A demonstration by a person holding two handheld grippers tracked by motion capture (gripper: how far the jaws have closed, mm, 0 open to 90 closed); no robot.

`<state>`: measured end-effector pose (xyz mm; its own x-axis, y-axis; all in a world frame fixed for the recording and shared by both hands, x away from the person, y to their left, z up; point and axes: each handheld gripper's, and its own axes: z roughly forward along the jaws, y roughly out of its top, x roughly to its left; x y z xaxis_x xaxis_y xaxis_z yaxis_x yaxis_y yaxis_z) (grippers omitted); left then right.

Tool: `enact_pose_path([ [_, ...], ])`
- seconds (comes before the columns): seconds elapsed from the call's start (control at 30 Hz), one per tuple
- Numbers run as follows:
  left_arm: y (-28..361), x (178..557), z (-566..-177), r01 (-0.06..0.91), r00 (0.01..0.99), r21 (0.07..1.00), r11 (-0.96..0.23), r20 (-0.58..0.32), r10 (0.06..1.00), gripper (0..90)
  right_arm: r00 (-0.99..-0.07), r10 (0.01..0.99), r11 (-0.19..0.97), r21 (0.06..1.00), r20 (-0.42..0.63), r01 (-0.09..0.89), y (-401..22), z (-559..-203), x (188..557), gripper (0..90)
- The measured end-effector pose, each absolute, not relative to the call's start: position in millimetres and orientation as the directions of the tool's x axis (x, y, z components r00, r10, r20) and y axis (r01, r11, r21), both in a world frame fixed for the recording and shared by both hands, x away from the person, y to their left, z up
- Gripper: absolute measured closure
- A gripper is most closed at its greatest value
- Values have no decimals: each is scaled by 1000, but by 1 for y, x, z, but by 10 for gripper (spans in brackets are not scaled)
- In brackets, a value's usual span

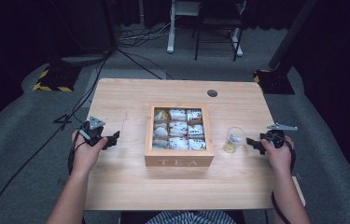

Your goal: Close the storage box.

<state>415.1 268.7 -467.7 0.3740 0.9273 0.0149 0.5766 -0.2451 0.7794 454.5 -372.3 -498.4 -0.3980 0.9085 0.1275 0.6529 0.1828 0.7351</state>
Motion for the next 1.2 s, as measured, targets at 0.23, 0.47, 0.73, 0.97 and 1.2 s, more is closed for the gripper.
enact_pose_path([
  [0.23, 269, 420, -481, 592, 360, 767, -246, 21, 933, 208, -418, 903, 210, 748, 98, 630, -370, -502, 455, 190],
  [0.47, 269, 423, -492, 623, 346, 741, -251, 27, 938, 208, -419, 906, 237, 749, 60, 619, -368, -503, 456, 191],
  [0.73, 260, 425, -501, 652, 382, 694, -306, 47, 923, 185, -430, 903, 289, 736, 4, 612, -363, -504, 457, 158],
  [0.97, 262, 428, -504, 680, 366, 691, -246, -28, 930, 158, -432, 902, 290, 735, 4, 613, -364, -504, 457, 155],
  [1.2, 261, 427, -504, 681, 362, 691, -244, -28, 932, 154, -433, 901, 291, 735, 4, 612, -364, -504, 458, 153],
])
